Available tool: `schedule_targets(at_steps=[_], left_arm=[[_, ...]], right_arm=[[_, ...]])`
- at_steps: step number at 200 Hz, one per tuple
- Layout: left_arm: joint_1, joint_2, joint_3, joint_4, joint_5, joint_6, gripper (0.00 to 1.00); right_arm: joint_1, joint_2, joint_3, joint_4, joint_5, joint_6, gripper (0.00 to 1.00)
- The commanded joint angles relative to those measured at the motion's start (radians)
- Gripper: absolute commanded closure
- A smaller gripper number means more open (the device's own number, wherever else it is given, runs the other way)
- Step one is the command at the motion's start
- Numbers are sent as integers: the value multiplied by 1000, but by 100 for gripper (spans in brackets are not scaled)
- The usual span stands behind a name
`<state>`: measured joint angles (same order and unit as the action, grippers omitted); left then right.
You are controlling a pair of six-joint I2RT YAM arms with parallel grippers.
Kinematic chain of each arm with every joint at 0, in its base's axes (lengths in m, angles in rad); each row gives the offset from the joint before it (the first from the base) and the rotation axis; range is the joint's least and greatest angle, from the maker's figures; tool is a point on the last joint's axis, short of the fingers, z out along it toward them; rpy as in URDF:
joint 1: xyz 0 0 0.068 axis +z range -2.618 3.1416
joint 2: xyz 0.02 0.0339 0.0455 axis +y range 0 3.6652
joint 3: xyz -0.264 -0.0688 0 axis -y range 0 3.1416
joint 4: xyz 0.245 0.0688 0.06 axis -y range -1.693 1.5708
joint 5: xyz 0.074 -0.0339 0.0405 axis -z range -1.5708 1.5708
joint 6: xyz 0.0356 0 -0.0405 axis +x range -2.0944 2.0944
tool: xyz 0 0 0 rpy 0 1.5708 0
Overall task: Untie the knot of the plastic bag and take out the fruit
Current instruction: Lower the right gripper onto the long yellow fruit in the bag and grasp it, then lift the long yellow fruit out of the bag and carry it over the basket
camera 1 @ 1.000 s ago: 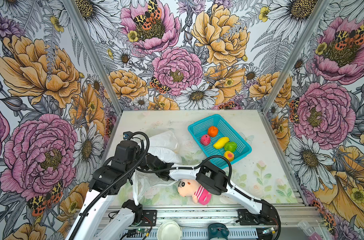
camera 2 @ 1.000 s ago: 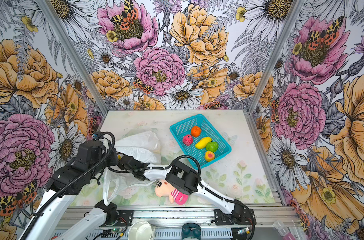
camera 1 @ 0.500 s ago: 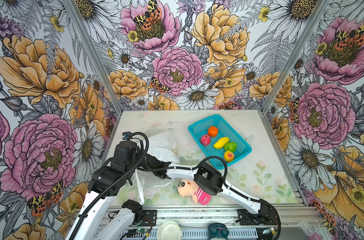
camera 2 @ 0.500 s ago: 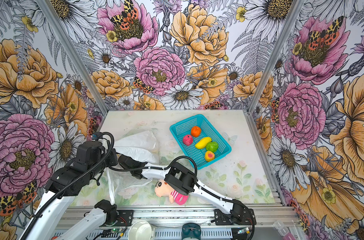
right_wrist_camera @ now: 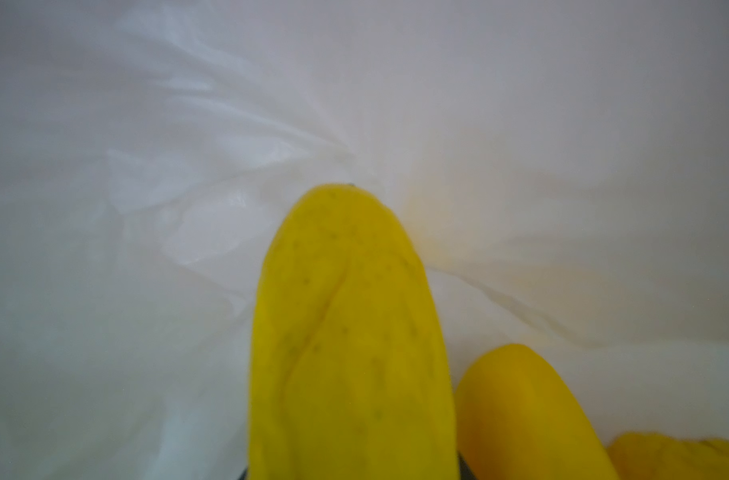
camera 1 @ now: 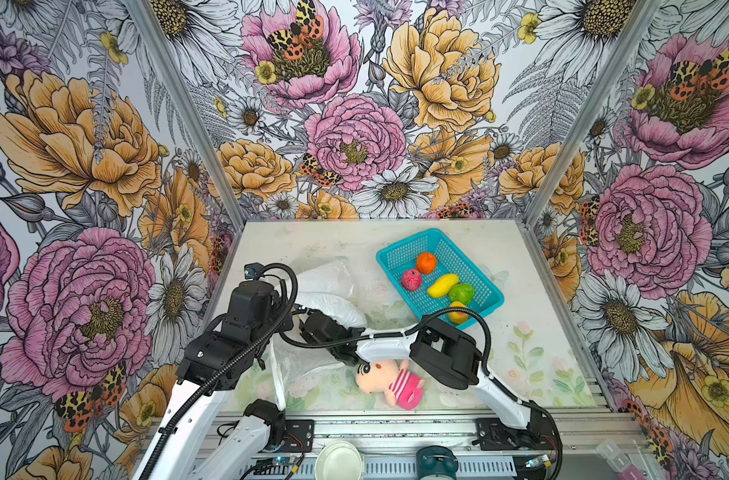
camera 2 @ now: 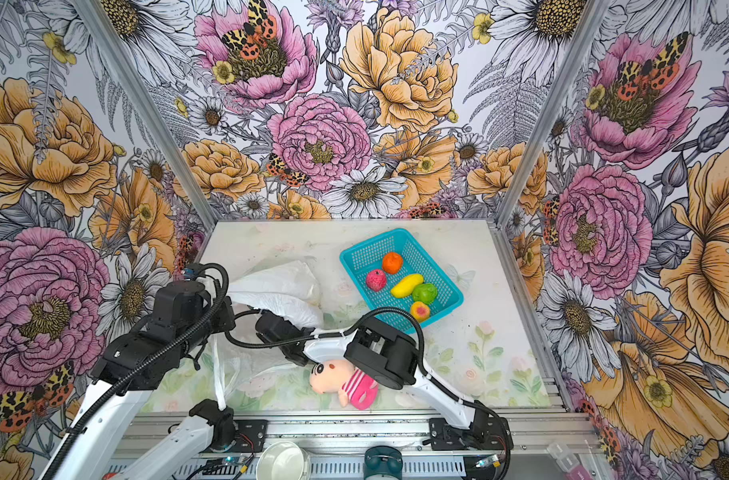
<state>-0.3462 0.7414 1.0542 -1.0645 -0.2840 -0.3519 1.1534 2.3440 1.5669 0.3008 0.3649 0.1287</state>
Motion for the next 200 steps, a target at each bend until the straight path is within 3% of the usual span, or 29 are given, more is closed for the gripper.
schedule_targets(at_steps=[1, 43, 81, 125, 175, 200], left_arm=[[9, -2, -6, 29, -23, -8, 100], [9, -6, -7, 29, -27, -9, 100], [14, 1, -8, 29, -37, -9, 100], [24, 6, -6, 29, -34, -9, 100], [24, -3, -9, 29, -36, -9, 100], [23, -8, -10, 29, -41, -11, 100]], right_arm=[[7, -110, -98, 164, -20, -7, 60], [19, -224, -279, 293, -100, -26, 62], [79, -399, -512, 495, -179, -129, 62], [106, -629, -688, 557, -220, -155, 65], [96, -902, -880, 599, -126, -180, 65], [39, -1019, -907, 515, -47, -131, 70]])
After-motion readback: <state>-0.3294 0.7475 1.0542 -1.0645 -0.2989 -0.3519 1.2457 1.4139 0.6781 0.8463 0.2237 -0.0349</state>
